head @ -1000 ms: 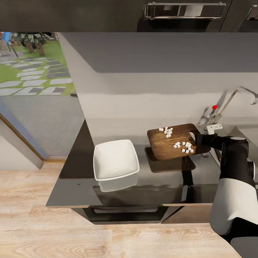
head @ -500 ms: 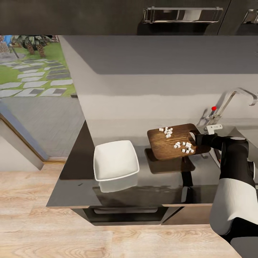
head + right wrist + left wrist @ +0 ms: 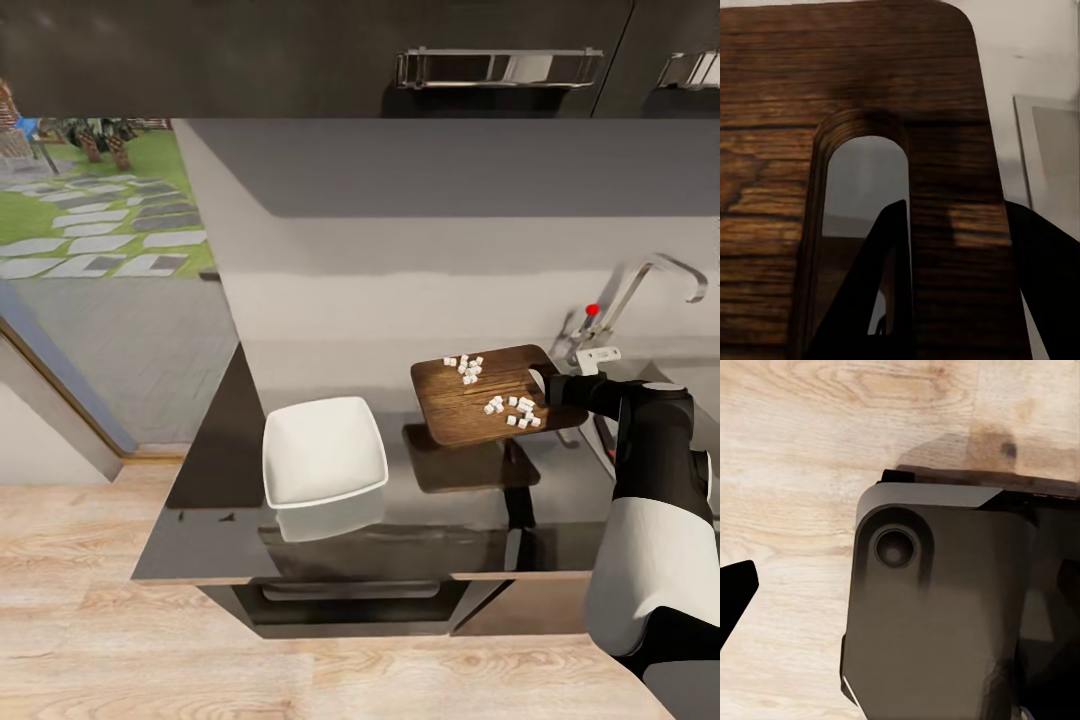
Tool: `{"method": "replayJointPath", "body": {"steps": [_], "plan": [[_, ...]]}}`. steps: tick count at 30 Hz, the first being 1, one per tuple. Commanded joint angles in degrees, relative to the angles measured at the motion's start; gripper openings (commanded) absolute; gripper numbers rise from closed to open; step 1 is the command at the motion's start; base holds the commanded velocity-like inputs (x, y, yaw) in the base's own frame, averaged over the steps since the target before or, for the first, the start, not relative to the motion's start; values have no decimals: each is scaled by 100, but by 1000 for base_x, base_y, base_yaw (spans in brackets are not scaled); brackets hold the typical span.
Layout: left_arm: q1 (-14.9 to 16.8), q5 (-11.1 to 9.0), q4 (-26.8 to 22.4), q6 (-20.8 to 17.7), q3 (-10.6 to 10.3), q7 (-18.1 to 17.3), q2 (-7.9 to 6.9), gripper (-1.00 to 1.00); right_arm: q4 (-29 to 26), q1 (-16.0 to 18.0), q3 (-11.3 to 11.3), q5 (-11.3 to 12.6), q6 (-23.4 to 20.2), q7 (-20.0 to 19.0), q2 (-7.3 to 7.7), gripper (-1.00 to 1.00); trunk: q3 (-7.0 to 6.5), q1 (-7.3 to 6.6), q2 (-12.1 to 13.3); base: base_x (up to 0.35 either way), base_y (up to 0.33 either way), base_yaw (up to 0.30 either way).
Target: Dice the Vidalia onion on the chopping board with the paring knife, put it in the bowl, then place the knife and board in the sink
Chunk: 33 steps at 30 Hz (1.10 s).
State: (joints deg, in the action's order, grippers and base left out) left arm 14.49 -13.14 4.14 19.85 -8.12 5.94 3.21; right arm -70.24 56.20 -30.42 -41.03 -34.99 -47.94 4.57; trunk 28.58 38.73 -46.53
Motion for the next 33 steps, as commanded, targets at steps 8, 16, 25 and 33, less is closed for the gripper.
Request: {"method": "replayJointPath", "body": {"steps": [8,16,25,33], "plan": [[10,-40,25,37,-49,10,4,100,-4,5,-8,-46,-16,-49,0,-100,-66,1,-5,0,0,0],[10,-40,25,36,-49,10,5,100,0,5,0,-46,-17,-49,0,-100,-138,1,-5,0,0,0],[10,-40,25,36,-49,11,6,100,2,5,1,-46,-17,-49,-9,-100,-213,1,-5,0,115,0],[10,-40,25,36,-49,10,4,100,8,5,1,-46,-17,-49,-9,-100,-273,1,-5,0,201,0]]}}
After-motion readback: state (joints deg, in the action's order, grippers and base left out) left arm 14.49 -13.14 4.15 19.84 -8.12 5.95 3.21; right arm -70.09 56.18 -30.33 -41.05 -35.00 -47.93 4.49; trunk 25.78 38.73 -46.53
